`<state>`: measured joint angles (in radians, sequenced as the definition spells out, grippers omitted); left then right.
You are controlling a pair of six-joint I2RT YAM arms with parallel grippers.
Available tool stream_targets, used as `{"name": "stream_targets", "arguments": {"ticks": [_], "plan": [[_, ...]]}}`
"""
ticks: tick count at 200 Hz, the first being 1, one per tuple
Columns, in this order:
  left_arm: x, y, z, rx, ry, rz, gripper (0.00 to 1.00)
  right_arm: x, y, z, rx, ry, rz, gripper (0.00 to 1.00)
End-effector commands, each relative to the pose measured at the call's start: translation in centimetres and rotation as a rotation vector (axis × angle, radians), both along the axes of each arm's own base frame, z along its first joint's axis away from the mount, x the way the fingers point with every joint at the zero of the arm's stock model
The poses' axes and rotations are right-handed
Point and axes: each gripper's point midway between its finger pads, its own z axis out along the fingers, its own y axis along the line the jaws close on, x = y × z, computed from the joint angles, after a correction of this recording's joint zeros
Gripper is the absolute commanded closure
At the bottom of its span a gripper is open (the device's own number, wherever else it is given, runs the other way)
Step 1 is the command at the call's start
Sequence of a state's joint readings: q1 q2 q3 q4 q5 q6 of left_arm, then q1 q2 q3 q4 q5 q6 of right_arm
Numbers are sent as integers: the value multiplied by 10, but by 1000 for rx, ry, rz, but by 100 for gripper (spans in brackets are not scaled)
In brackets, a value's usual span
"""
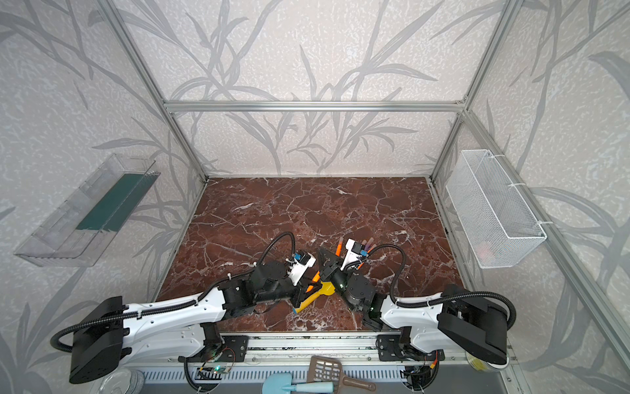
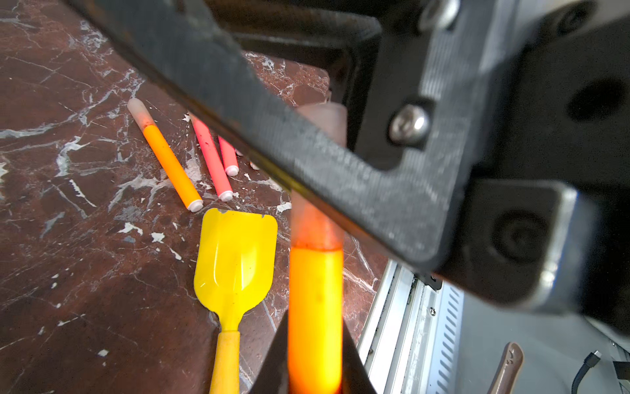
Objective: Insert the pens into the pen caps
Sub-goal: 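Open the right gripper and draw it back while the left holds the capped marker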
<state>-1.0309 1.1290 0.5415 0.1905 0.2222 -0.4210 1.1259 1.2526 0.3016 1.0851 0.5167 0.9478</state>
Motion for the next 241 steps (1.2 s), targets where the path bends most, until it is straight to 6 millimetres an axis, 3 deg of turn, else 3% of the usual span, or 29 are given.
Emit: {"name": "stream_targets", "arguments": {"ticks": [1,55,87,118,148,163,192,236,241], "plan": [[65,1,96,-271,-189,233,100,-54,42,-32,-195,45,289,89],[28,-14,87,-259,-204,90,100,-49,15,-23,-223,19,223,75],[12,-22,88,-261,-219,34,100,-50,13,-13,-223,-7,238,71],[21,-16,87,-246,-233,111,100,-53,17,-10,-223,-5,268,62],[24,-11,89,-254,-241,137,100,-47,11,-23,-279,55,219,60],[21,-13,91,-258,-239,115,100,-46,12,-22,-270,39,223,65],[18,-17,91,-264,-235,93,100,-45,17,-21,-277,35,226,89],[11,-20,85,-265,-217,49,100,-32,12,-31,-302,75,174,99],[11,-20,83,-262,-214,50,95,-30,11,-34,-308,86,165,99]]}}
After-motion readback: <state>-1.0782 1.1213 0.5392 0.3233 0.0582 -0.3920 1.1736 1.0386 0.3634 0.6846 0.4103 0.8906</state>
